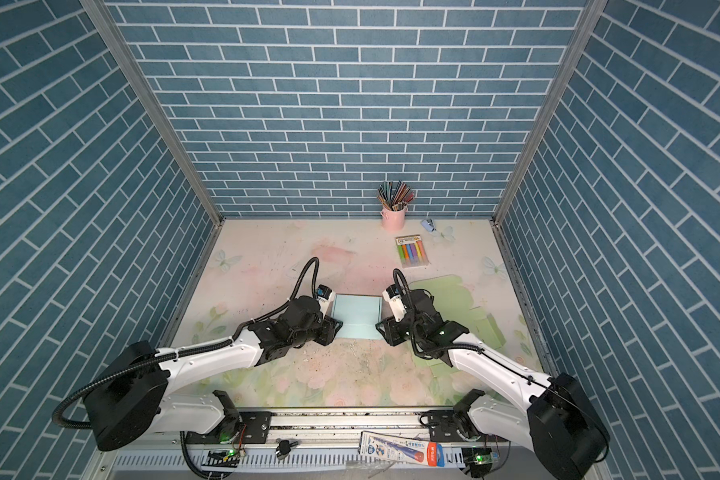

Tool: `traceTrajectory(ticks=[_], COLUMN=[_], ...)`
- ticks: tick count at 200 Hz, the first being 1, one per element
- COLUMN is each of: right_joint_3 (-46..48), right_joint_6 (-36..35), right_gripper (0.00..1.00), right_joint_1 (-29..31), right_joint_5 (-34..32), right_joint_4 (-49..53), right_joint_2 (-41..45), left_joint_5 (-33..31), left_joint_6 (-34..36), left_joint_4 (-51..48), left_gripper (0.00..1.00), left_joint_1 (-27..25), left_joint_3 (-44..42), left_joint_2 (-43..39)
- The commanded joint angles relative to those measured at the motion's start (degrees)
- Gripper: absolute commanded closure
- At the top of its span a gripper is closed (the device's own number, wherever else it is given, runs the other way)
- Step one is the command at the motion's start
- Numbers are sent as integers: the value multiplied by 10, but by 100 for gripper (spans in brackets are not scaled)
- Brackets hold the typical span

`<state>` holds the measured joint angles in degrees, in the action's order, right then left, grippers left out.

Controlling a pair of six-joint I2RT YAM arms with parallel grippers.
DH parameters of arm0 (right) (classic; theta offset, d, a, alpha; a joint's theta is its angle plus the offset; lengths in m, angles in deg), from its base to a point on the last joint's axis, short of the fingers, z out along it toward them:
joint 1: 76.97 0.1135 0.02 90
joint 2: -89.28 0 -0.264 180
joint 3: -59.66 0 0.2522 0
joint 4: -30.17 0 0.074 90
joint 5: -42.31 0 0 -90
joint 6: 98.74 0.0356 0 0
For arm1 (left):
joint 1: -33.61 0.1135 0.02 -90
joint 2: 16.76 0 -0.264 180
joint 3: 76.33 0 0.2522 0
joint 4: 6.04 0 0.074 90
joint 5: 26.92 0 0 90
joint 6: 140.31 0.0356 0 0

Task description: Fold the paper box

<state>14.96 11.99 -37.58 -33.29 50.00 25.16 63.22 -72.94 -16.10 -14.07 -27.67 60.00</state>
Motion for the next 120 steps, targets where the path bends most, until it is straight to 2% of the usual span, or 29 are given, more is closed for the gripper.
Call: traceTrajectory(ticks=[1, 30, 100, 120], right_joint_3=[10, 14, 17, 18], right_joint_6=[28, 32, 38, 39], right_gripper=[57, 56, 55, 52], right_joint_1=[4, 5, 17, 20], right_joint_5=[14, 32, 27, 18], right_joint_4=[-5, -36, -60, -62], right_joint_2=[-12, -41, -75, -84], left_joint_5=[-16, -7, 15, 14], left_joint_6=[-21, -21, -33, -35], left_joint_4=[-11, 1, 46, 49], left_gripper=[45, 37, 34, 28], left_joint_1=[-7, -7, -9, -9], left_joint_3=[-7, -10, -26, -31], left_joint_2=[3, 14, 44, 43])
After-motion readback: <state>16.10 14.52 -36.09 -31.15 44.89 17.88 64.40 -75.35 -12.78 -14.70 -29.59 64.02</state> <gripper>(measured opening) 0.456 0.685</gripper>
